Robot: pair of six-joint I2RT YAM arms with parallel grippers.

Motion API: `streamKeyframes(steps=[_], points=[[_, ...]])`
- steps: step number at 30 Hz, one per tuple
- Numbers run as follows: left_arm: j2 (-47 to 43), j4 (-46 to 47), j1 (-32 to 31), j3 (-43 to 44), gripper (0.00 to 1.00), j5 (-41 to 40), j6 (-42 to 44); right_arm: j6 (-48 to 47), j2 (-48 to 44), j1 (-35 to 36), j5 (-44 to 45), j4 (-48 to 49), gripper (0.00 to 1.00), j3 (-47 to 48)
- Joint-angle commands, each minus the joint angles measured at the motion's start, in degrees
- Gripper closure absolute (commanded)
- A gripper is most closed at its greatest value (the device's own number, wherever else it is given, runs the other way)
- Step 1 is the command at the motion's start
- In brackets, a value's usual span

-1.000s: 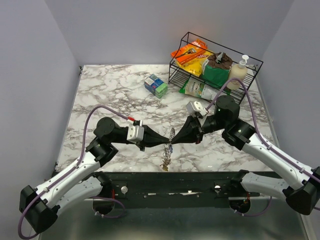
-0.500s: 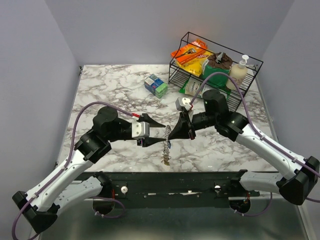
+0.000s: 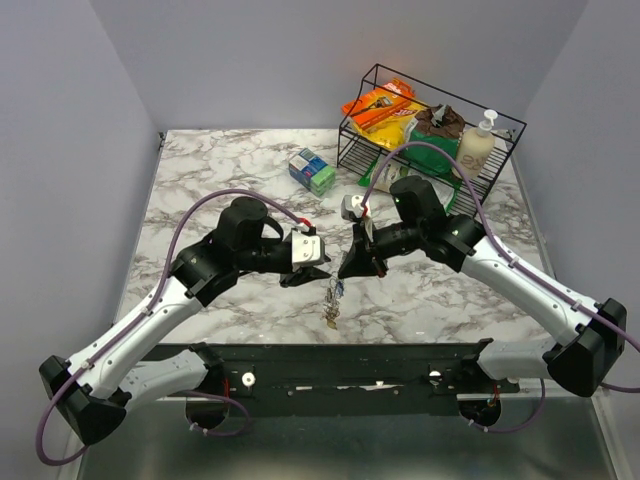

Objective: Put the keys on the keyring

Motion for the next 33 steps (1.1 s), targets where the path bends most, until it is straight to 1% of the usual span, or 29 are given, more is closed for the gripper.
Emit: streamKeyframes(steps=[1, 11, 15, 19, 25, 33], points=[[1.2, -2.1, -0.3, 1.4, 0.55, -1.7, 2.4, -1.0, 0.0, 0.4, 0.5, -1.2, 0.99, 2.7], [3.4, -1.2, -0.3, 1.5, 0.57, -1.6, 3.2, -1.2, -0.3, 0.5, -0.9, -0.5, 0.99, 2.1], [4.5, -0.9, -0.4, 2.1, 0.62, -0.5, 3.3, -1.1, -1.0, 0.5, -1.2, 0.1, 0.99, 1.5], [5.4, -0.9, -0.6, 2.4, 0.62, 0.1, 3.3, -1.0, -1.0, 0.5, -1.3, 0.4, 0.99, 1.2], [6.1, -0.4, -0.8, 2.4, 0.71, 0.4, 3.8, -0.9, -1.1, 0.5, -1.7, 0.9, 0.99, 0.8], [6.1, 0.6, -1.0, 2.5, 0.72, 2.0, 3.3, -0.8, -0.8, 0.5, -1.6, 1.0, 0.99, 0.7]])
